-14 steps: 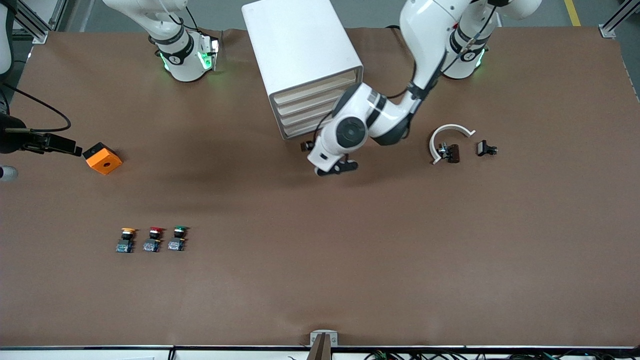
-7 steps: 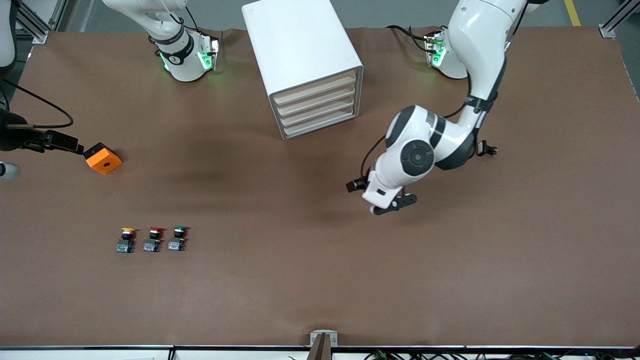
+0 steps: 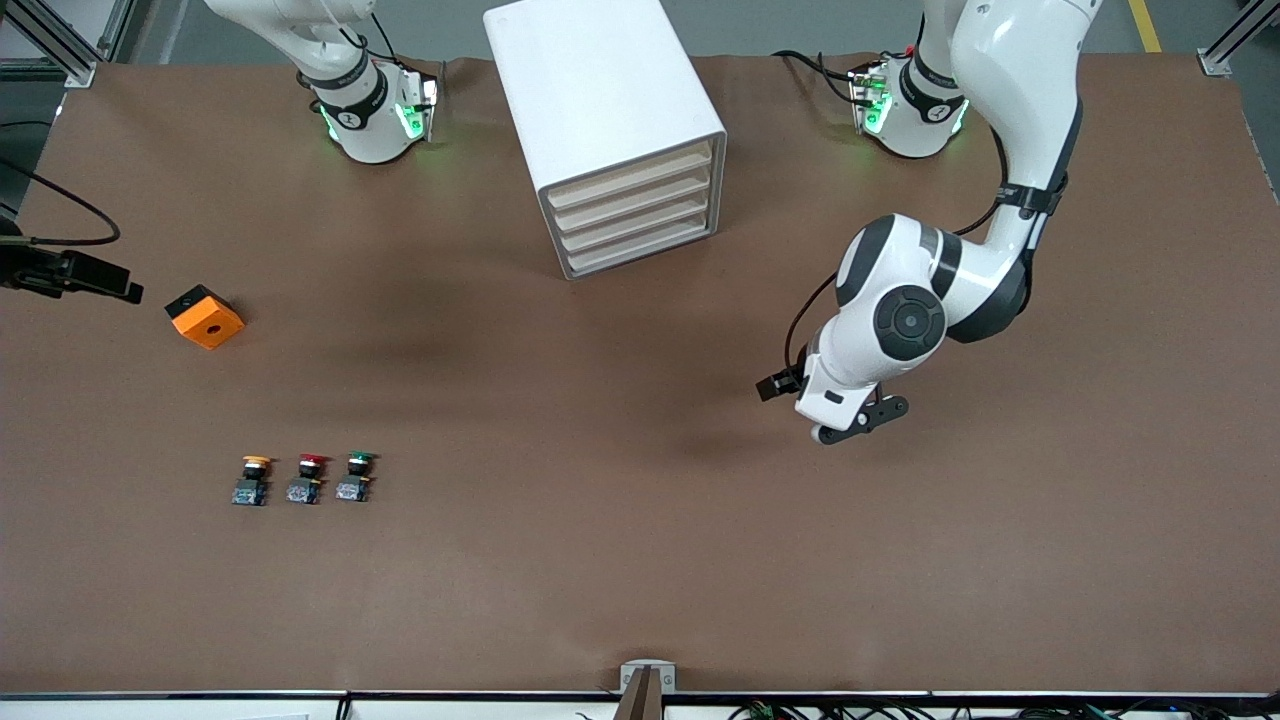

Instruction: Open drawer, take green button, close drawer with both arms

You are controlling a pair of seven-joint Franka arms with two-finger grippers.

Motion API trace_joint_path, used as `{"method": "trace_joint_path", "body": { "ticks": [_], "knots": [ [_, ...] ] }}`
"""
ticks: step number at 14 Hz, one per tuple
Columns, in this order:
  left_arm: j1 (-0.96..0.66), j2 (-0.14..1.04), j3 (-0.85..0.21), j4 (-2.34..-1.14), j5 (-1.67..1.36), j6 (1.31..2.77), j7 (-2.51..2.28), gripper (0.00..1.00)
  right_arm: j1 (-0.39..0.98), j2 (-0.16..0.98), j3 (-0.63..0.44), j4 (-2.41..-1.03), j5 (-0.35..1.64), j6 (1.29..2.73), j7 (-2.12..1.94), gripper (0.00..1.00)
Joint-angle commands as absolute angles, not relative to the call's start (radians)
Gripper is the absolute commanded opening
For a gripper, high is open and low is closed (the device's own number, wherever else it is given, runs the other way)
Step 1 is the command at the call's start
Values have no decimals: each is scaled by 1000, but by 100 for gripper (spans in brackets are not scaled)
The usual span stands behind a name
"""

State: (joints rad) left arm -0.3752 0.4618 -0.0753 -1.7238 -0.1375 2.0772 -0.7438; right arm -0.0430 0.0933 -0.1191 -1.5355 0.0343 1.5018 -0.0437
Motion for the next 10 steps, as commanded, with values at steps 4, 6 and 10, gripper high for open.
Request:
{"method": "trace_joint_path", "body": {
  "ticks": [4, 6, 10],
  "knots": [
    [-350, 378, -81, -1735, -114, 1950, -741, 100, -26, -6, -97, -1543, 21, 1494, -40, 100],
    [-336, 322, -77, -1726, -110, 1863, -738, 100, -26, -9, -98, -1543, 21, 1474, -40, 100],
    [-305, 215, -78, -1733, -55, 1732, -658, 100, -44, -46, -98, -1565, 25, 1479, -48, 100]
  ]
}}
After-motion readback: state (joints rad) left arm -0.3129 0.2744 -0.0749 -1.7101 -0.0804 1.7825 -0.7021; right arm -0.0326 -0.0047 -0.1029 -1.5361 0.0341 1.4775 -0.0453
